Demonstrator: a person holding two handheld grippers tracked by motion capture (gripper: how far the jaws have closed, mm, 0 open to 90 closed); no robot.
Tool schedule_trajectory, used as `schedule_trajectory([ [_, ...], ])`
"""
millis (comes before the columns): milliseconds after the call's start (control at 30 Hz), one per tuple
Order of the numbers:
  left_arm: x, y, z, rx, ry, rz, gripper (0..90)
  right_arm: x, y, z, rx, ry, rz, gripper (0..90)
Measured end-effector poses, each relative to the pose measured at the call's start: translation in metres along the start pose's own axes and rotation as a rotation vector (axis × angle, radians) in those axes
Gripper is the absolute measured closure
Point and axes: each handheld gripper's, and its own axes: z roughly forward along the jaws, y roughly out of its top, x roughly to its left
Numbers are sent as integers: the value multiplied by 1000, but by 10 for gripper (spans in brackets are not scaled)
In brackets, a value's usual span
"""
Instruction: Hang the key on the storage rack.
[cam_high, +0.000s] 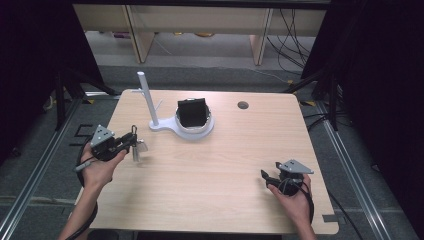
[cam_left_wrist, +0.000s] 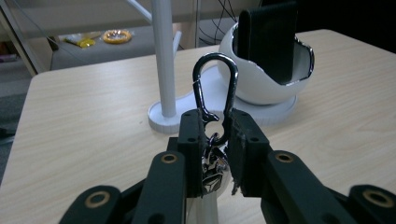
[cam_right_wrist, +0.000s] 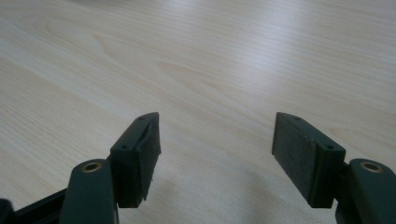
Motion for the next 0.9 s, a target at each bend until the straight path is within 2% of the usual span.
schedule_trajectory([
  [133,-1,6,-1,-48,9,-1,754,0,0,0,0,0,2,336],
  [400,0,16,1,-106,16,-9,754,0,0,-1,4,4,5,336],
  [900,2,32,3,-157,23,-1,754,0,0,0,-3,4,4,337],
])
